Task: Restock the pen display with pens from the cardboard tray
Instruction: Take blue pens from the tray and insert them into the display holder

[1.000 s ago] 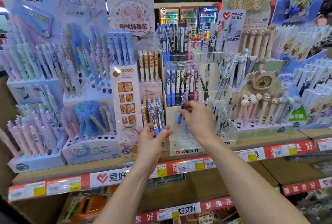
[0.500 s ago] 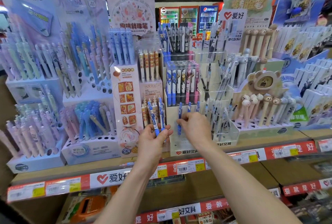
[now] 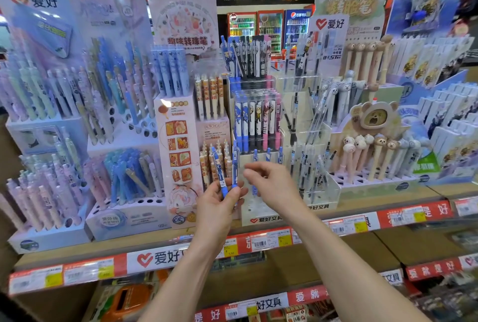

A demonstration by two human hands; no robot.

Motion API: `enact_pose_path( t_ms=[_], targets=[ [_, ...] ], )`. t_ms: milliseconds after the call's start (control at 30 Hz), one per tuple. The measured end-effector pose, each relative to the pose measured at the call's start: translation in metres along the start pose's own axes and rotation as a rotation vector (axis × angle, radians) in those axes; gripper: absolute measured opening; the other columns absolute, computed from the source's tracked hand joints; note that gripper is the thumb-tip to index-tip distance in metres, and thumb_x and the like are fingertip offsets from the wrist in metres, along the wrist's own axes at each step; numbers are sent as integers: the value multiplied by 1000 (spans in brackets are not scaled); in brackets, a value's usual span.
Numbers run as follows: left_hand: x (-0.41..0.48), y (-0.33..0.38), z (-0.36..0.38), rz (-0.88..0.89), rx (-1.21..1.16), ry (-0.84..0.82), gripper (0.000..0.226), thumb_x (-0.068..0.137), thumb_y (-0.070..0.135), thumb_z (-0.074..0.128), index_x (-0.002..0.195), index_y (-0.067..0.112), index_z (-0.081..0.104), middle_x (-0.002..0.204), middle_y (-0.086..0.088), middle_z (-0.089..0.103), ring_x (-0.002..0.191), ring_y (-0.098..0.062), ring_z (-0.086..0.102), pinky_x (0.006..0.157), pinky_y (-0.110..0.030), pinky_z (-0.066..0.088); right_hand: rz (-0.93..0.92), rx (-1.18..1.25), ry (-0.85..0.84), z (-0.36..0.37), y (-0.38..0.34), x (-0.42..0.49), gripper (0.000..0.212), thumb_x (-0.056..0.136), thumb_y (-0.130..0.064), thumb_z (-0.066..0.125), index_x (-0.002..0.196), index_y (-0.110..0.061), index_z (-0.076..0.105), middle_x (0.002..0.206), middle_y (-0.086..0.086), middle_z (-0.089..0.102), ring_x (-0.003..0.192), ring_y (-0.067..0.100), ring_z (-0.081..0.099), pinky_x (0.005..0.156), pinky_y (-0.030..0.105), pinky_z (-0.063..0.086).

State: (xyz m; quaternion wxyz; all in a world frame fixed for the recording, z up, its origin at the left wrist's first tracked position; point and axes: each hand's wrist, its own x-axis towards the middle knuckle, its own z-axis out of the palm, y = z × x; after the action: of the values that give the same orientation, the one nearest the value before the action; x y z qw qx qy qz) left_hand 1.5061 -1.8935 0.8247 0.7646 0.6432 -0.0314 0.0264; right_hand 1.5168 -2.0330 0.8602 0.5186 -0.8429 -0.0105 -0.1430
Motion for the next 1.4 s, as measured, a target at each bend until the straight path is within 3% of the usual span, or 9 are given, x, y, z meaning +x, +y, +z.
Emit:
enact_pose_path(
  t_ms=[100, 200, 467, 667, 800, 933, 1067, 1200, 1400],
  targets=[
    [-4, 2, 2, -13, -5, -47, 22, 98, 5, 60, 114, 19, 65, 106, -1, 79, 102, -16, 74, 92, -36, 56, 1, 177, -133, 1, -11, -2, 18, 98, -19, 62, 103, -5, 72, 72, -10, 66, 56, -9, 60, 52, 9, 44],
    [-5, 2, 2, -17, -11, -53, 23, 97, 4, 60, 113, 19, 66, 105, -2, 79, 102, -17, 74, 89, -35, 57, 16, 217, -179, 0, -17, -2, 23, 97, -16, 63, 89, 5, 68, 61, -8, 62, 49, -4, 57, 45, 13, 43],
    [-4, -6, -9, -22, -72, 109, 15, 98, 10, 61, 108, 19, 67, 92, 0, 80, 91, -15, 75, 82, -32, 59, -62, 31, 111, -22, -23, 31, 9, 90, -23, 70, 83, -23, 65, 79, 3, 71, 74, 24, 71, 73, 47, 61],
    [-9, -5, -5, -8, -21, 68, 17, 104, 10, 49, 102, 14, 66, 61, 9, 67, 49, 2, 61, 46, -13, 47, -103, -208, 247, -7, -15, 32, 20, 87, -36, 73, 85, -17, 67, 73, -6, 66, 73, 14, 64, 67, 31, 54],
    [-8, -3, -4, -22, 63, 51, 23, 106, 19, 44, 93, 17, 63, 52, 16, 62, 48, 6, 56, 46, -11, 43, -126, -311, 269, 5, -8, 29, 31, 87, -46, 71, 85, -15, 67, 70, -2, 67, 68, 19, 63, 66, 38, 54],
    [-7, -1, -4, -38, 118, 37, 28, 103, 17, 38, 78, 10, 47, 68, -2, 46, 61, -12, 44, 59, -27, 36, -155, -315, 286, 10, -5, 26, 29, 89, -45, 69, 94, -16, 67, 75, -4, 68, 68, 12, 58, 70, 39, 53],
    [-8, -6, -6, -28, 64, -1, 23, 104, 14, 40, 88, 9, 56, 73, -2, 49, 69, -15, 44, 66, -32, 37, -203, -286, 306, 15, -4, 24, 26, 89, -42, 71, 96, -18, 66, 73, -6, 67, 67, 15, 64, 66, 41, 57],
    [-6, -13, -8, -16, -5, 16, 19, 105, 13, 45, 123, 19, 50, 82, -2, 60, 77, -15, 55, 72, -32, 47, -253, -326, 334, 20, 1, 26, 23, 89, -36, 73, 93, -14, 68, 74, -1, 70, 67, 19, 66, 65, 42, 57],
    [-6, -19, -10, 7, -21, 39, 18, 104, 12, 47, 121, 16, 47, 88, -5, 69, 86, -19, 64, 80, -40, 52, -199, -463, 296, 29, 5, 29, 26, 89, -38, 71, 87, -14, 65, 76, 2, 70, 72, 25, 65, 67, 41, 54]
  ],
)
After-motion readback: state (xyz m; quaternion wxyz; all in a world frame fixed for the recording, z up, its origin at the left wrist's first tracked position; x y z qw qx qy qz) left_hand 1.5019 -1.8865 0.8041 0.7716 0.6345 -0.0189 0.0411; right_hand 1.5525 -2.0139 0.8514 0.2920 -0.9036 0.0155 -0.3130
